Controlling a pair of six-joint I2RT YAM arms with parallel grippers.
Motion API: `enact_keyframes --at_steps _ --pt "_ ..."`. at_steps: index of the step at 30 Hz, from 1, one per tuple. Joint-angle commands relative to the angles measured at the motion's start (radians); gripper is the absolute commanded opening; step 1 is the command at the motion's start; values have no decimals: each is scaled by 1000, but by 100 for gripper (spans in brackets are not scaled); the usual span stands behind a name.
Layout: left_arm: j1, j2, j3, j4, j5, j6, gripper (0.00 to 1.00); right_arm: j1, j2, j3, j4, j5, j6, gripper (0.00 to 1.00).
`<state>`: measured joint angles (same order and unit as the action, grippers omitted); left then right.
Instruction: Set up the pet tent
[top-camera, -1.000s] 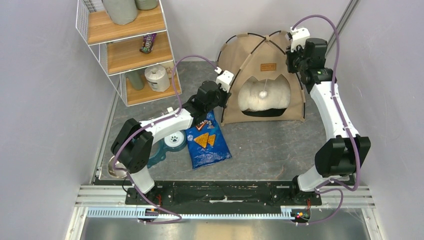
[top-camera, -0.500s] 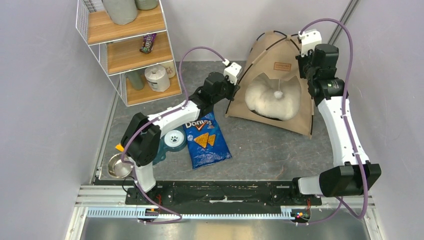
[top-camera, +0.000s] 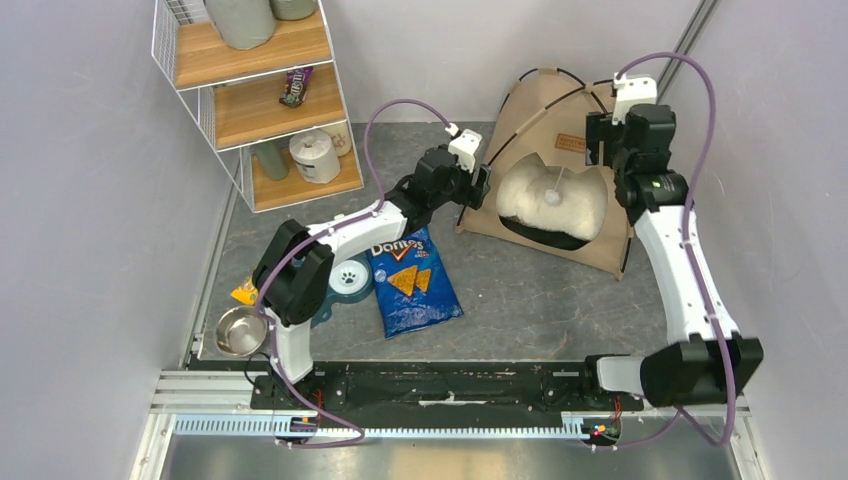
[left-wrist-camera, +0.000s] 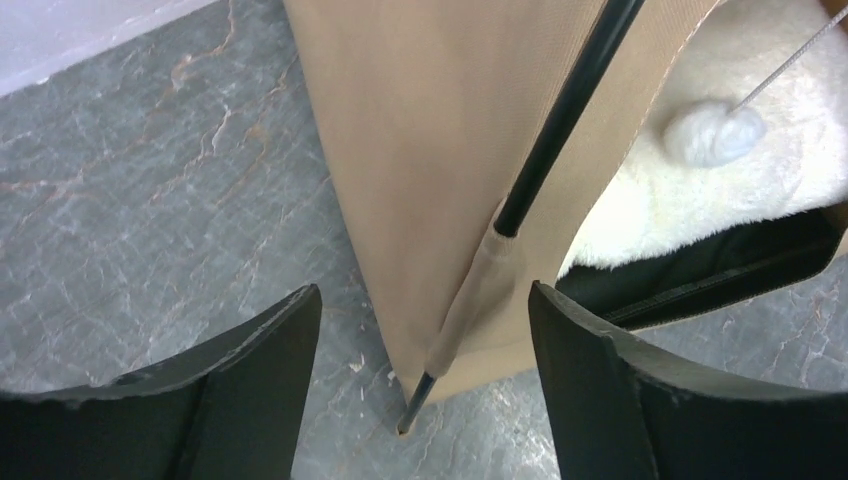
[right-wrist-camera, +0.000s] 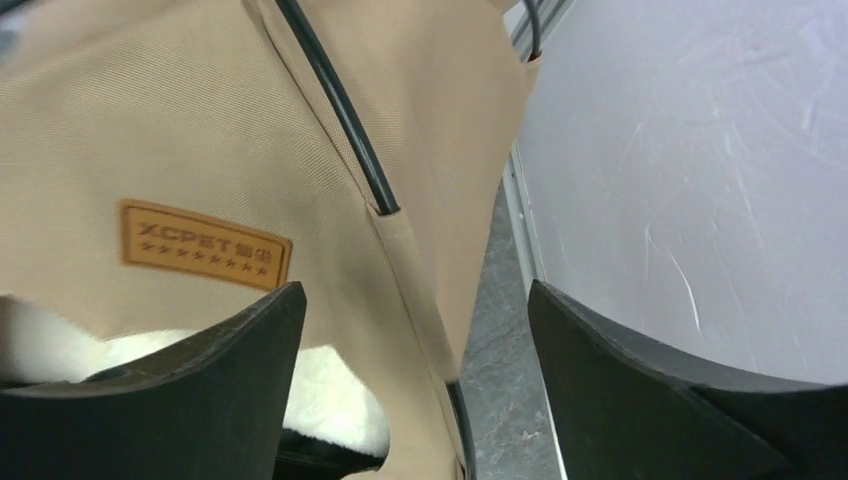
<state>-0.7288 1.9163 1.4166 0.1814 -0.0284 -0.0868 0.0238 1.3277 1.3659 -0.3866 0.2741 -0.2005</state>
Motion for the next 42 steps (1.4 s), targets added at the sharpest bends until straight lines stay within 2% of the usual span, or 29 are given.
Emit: enact_keyframes --at_steps 1,4,7,9,12,15,16,21,24,30,36,39,42 --pt "-1 -126 -37 27 -27 -15 84 -2 -150 59 -75 -30 81 92" --pt "-1 -198 -80 25 -46 -10 85 -2 -209 95 -162 -51 137 92" --pt "-1 -282 -121 -23 -100 -17 86 -2 -271 102 -198 -151 226 92" --pt "-1 -342 -139 -97 -194 -37 86 -2 -295 105 -210 -253 317 88" --pt "-1 -452 -187 -213 -300 -58 86 -1 -294 79 -207 -506 430 84" --pt "0 -570 -245 -315 -398 -90 86 32 -288 -11 -105 -692 566 76" --pt "-1 -610 -260 -352 -425 -100 86 73 -283 -37 -76 -709 605 75" --pt "0 -778 -371 -504 -524 -158 86 417 -225 -115 6 -520 672 76" --pt "2 -872 -440 -580 -572 -220 86 551 -142 -179 87 -406 702 78" --pt "3 -1068 -527 -704 -715 -324 86 823 169 -176 209 -205 709 74" --pt "5 -1188 -593 -767 -848 -399 86 946 469 -109 293 -161 742 69" --pt "9 -1198 -615 -762 -860 -431 87 957 562 -78 276 -144 763 67" --pt "18 -1185 -633 -749 -855 -460 91 955 595 -92 258 -63 774 66"
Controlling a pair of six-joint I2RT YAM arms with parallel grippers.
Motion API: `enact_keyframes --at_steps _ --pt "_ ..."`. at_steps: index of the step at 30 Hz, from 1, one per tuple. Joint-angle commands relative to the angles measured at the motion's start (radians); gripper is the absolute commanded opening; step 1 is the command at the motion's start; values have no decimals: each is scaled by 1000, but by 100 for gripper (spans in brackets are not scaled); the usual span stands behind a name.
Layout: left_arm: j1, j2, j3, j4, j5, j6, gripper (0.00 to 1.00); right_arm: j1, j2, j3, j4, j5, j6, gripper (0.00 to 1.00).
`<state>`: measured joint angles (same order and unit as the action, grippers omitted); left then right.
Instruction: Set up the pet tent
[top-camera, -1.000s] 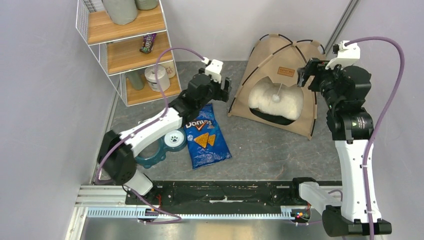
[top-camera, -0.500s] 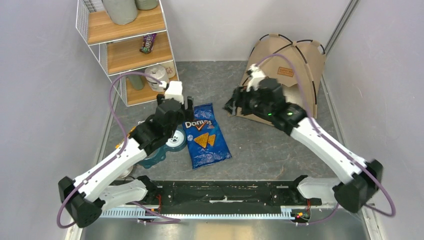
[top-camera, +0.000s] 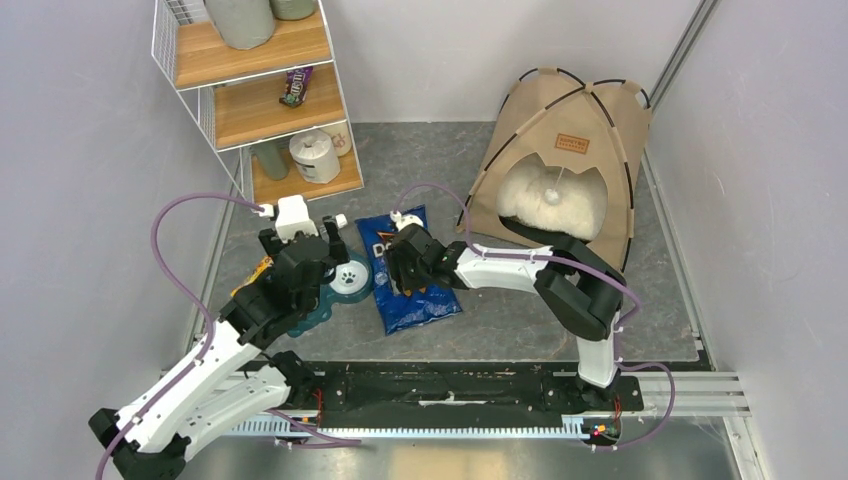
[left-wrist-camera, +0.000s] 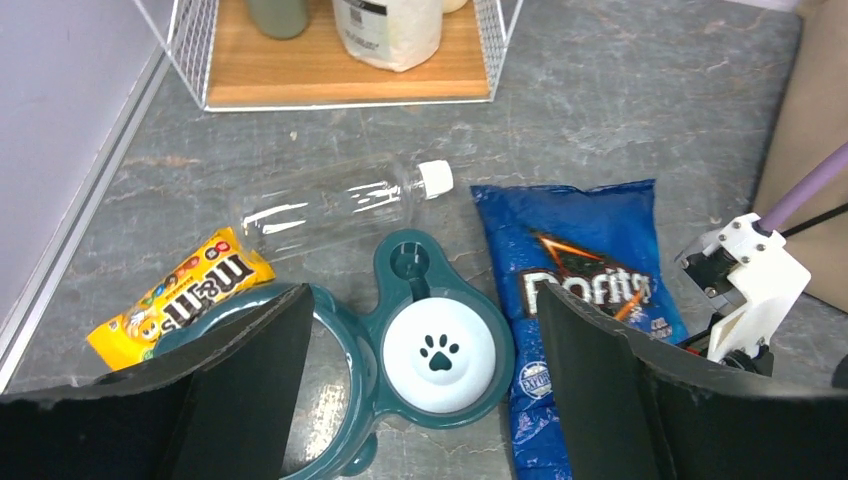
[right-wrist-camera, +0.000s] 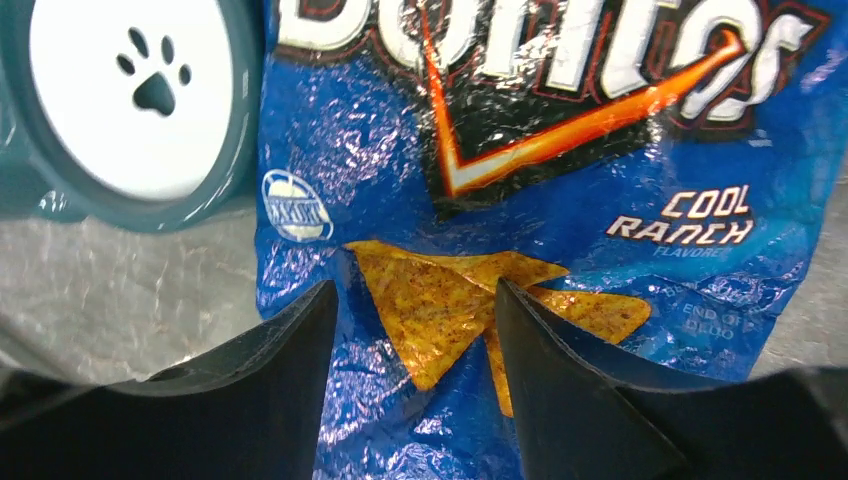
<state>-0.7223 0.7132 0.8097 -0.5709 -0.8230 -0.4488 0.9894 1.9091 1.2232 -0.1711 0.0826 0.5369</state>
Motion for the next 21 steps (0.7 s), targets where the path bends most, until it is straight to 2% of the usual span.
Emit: enact_keyframes --at_steps 1,5,9,12,15,21 --pt "17 21 -33 11 -53 -106 93 -12 21 47 23 163 41 66" --pt "78 38 -71 77 21 -118 98 -36 29 30 -56 286 62 66" --pt "179 106 -58 115 112 -121 100 -60 -8 15 -76 338 61 66" --pt "243 162 -26 129 151 -121 100 -61 -45 38 -71 317 22 67" --pt "260 186 2 134 169 -127 99 -61 -88 72 -50 256 -1 68" --pt "262 106 40 68 170 -115 97 -61 -125 153 70 163 57 74"
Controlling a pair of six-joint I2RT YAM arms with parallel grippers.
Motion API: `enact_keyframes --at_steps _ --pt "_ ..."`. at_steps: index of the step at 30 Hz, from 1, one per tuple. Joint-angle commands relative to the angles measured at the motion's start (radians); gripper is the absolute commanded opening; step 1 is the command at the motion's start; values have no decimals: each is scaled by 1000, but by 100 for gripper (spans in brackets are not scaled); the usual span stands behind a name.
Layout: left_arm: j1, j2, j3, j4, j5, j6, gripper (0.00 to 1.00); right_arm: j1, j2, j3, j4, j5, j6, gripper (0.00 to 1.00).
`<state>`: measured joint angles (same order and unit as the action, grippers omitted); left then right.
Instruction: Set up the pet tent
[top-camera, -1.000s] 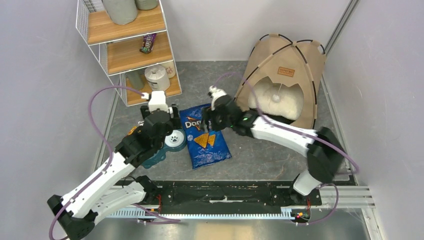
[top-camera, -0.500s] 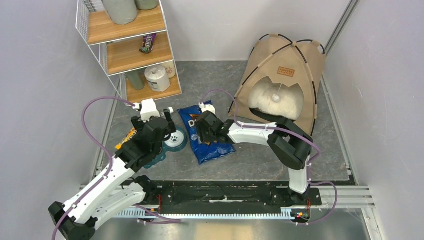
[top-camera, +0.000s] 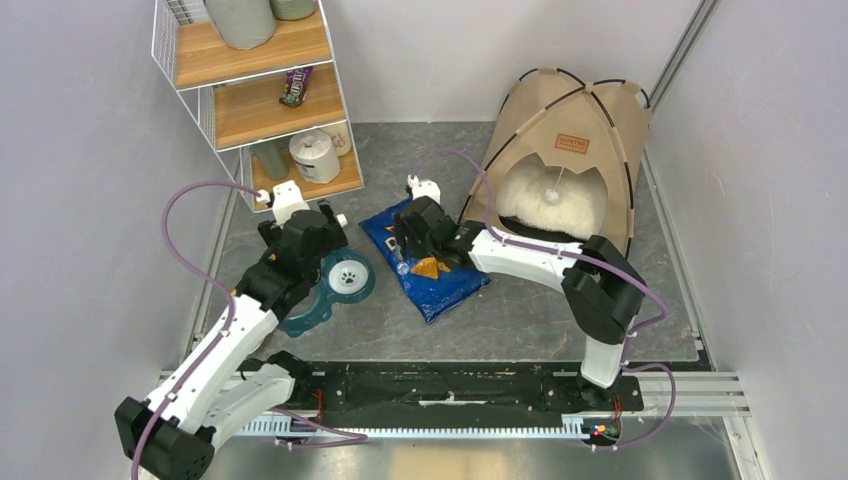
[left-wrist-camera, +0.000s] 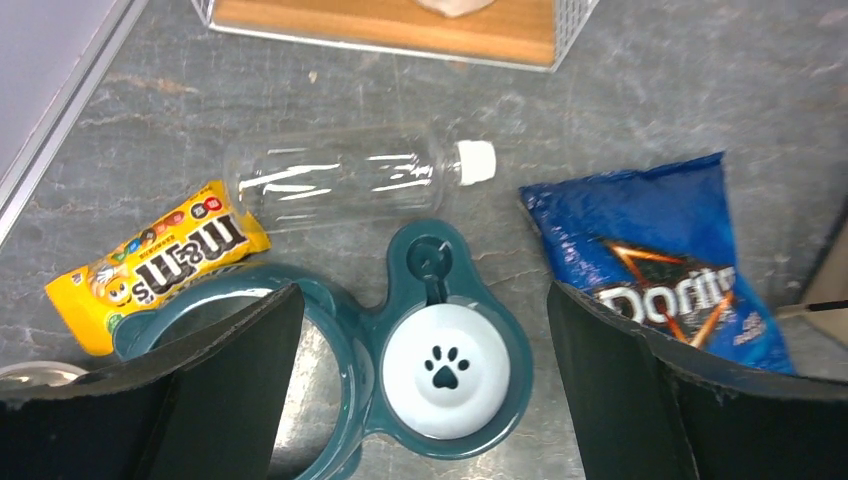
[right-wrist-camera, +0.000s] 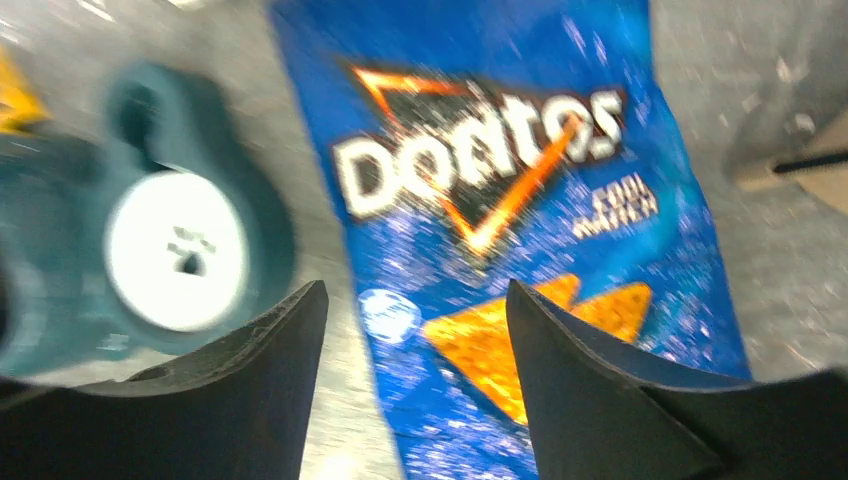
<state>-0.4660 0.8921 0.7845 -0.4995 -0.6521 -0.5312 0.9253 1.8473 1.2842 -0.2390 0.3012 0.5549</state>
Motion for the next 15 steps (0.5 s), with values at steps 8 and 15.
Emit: enact_keyframes --at_steps 8,15 --pt "6 -226 109 -124 -10 3 96 -8 186 258 342 -164 289 87" --pt "6 -359 113 -164 8 70 96 -29 377 352 499 -254 514 91"
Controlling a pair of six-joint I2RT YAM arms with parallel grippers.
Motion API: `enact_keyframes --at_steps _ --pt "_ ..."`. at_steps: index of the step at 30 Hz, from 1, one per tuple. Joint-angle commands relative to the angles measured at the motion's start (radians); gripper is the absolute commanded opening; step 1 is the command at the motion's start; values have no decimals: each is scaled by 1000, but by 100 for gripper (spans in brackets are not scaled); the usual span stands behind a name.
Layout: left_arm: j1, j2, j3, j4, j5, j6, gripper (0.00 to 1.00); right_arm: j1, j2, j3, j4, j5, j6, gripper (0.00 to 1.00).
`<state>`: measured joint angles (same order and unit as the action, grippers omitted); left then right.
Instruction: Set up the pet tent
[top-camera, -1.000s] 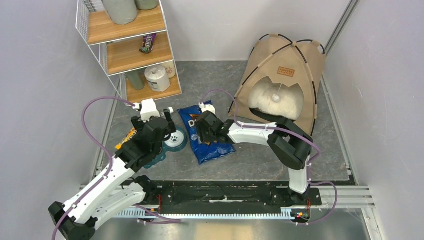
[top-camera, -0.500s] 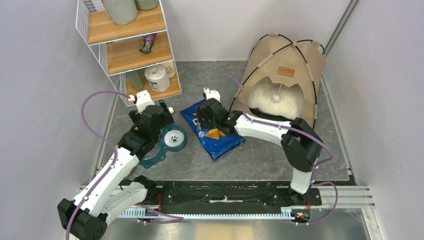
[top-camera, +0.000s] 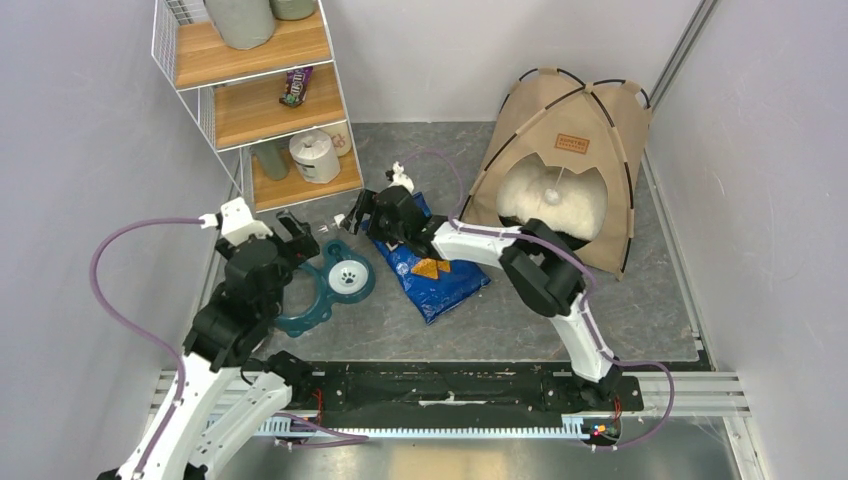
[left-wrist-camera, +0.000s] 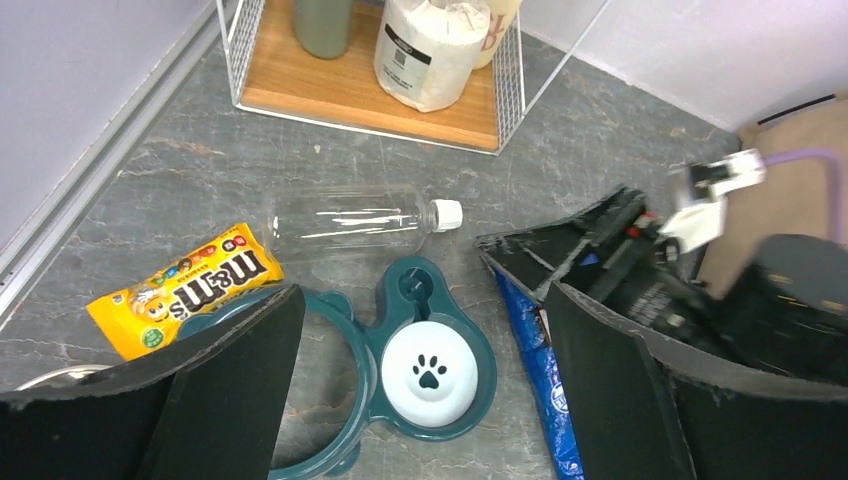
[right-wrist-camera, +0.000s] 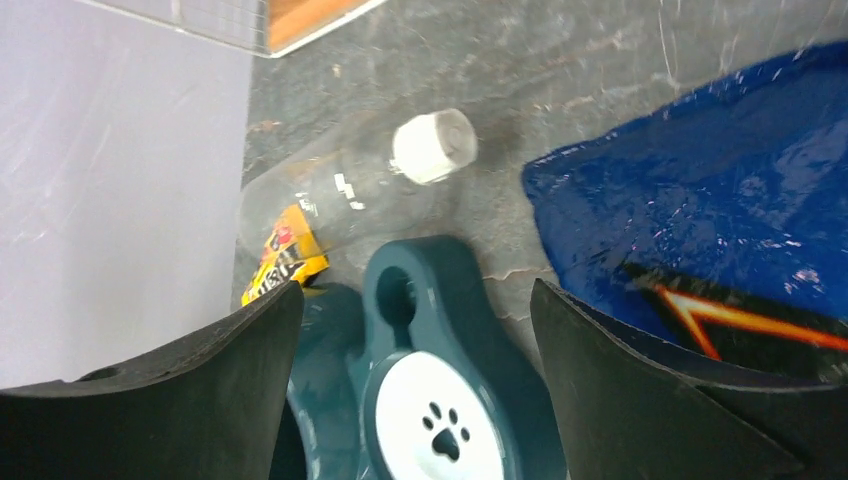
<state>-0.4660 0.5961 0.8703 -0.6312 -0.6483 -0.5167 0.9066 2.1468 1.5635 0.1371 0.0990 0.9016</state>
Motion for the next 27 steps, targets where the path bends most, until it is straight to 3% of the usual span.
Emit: enact_keyframes --at_steps 1,5,11,17,27 --pt "5 -81 24 -34 9 59 96 -10 103 83 134 -47 198 91" --pt "6 -121 24 -53 27 66 96 -12 183 88 233 -9 348 91" --pt "6 -134 28 -72 14 87 96 -12 309 109 382 11 542 82" --pt "5 -134 41 -74 -16 111 96 -11 372 156 381 19 597 79" --pt "6 -124 43 -83 -13 121 96 -10 449 221 427 50 642 62"
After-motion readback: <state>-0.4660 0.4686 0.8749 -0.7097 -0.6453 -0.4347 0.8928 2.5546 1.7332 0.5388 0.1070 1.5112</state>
